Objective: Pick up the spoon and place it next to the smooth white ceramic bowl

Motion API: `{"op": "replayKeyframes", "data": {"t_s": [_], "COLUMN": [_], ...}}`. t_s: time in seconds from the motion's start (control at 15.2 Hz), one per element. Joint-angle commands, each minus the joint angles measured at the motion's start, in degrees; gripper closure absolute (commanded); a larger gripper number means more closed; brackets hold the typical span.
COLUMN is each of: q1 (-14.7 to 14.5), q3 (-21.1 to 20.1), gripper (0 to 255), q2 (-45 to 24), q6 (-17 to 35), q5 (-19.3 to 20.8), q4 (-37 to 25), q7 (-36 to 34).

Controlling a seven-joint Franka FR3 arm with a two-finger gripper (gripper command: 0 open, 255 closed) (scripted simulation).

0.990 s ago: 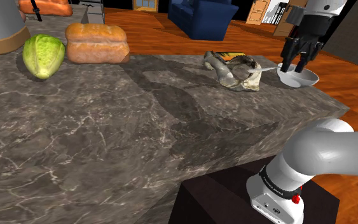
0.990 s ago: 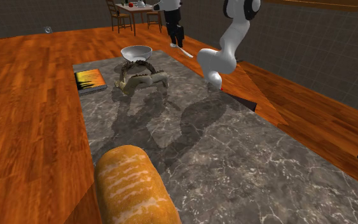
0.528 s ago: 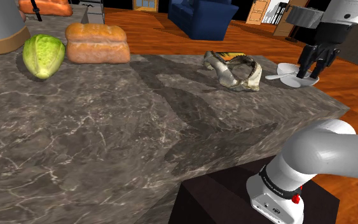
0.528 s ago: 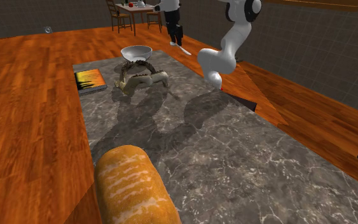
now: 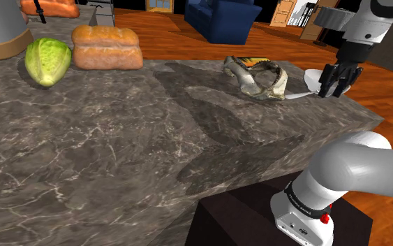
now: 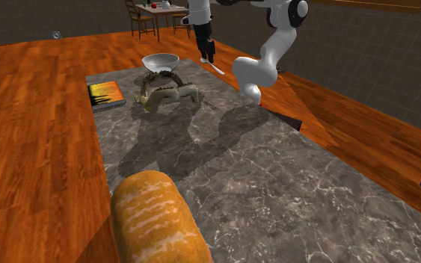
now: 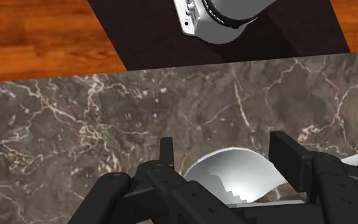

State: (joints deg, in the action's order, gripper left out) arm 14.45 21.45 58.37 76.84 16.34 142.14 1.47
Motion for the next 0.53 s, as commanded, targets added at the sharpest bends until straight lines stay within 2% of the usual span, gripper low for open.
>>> {"op": "replayKeyframes", "data": {"t_s": [0.0, 0.46], "q1": [0.24, 1.01], "q3": [0.51, 2.13], "gripper": [255, 255], "q2": [0.53, 1.95], "q6": [1.26, 5.70], "q5": [0.52, 2.14], "q4": [1.75, 7.61], "q7": [0.03, -0.17]}}
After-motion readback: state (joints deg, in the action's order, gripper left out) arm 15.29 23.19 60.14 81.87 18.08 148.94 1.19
